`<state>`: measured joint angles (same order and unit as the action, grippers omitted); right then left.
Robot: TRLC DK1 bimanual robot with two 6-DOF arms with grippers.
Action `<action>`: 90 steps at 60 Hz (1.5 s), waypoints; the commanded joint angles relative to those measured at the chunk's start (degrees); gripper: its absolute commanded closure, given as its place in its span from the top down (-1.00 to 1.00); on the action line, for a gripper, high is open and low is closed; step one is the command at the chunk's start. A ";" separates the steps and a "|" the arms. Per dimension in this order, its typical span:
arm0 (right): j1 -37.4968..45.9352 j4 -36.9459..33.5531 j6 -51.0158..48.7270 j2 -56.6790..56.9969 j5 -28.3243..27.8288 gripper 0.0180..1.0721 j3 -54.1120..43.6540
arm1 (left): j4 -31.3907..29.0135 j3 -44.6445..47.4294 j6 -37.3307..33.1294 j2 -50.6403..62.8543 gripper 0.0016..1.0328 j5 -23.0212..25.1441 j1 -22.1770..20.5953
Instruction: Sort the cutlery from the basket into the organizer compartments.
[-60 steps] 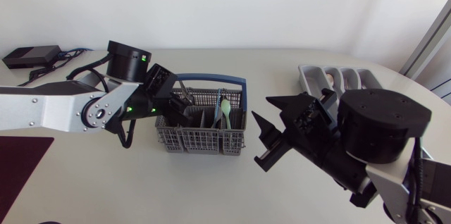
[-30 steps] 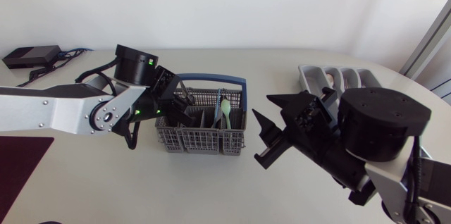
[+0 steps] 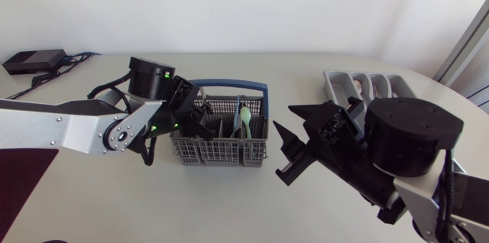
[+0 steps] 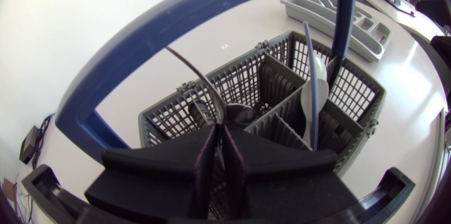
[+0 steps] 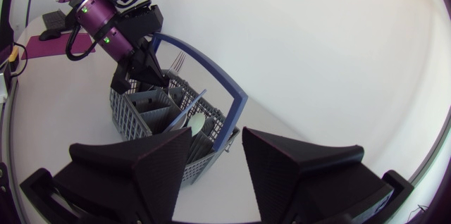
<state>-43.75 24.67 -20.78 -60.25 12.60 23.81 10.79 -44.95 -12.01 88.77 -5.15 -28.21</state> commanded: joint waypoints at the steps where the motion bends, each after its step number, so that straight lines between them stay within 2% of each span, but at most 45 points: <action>1: 0.15 0.82 1.53 -0.40 -0.21 0.03 -1.23 | 0.38 2.94 0.50 -0.79 -0.93 -0.39 -0.36; 17: -0.11 0.82 1.53 -0.40 -0.12 0.03 -1.23 | 2.40 6.01 -1.70 -3.87 -0.93 -0.39 -0.62; 37: -0.20 0.91 1.61 -0.31 -0.12 0.03 -1.31 | 7.76 11.55 -6.97 -8.26 -0.93 -1.09 -4.40; 53: -0.20 1.09 1.61 -0.31 -0.12 0.03 -1.40 | 11.19 14.36 -12.86 -10.11 -0.93 -3.38 -7.65; 66: -0.20 1.53 1.53 -0.31 -0.12 0.03 -1.58 | 17.16 17.70 -19.10 -10.90 -0.93 -7.16 -11.08; 76: -0.20 1.53 1.53 -0.13 -0.12 0.03 -1.66 | 19.71 19.20 -20.68 -12.40 -0.93 -7.95 -11.61; 90: -0.20 1.53 1.44 0.04 -0.12 0.03 -1.49 | 17.87 17.53 -20.33 -18.55 -0.93 -7.68 -10.38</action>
<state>-43.77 25.54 -20.75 -60.25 12.62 23.33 28.97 -26.83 -31.57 72.77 -12.53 -39.11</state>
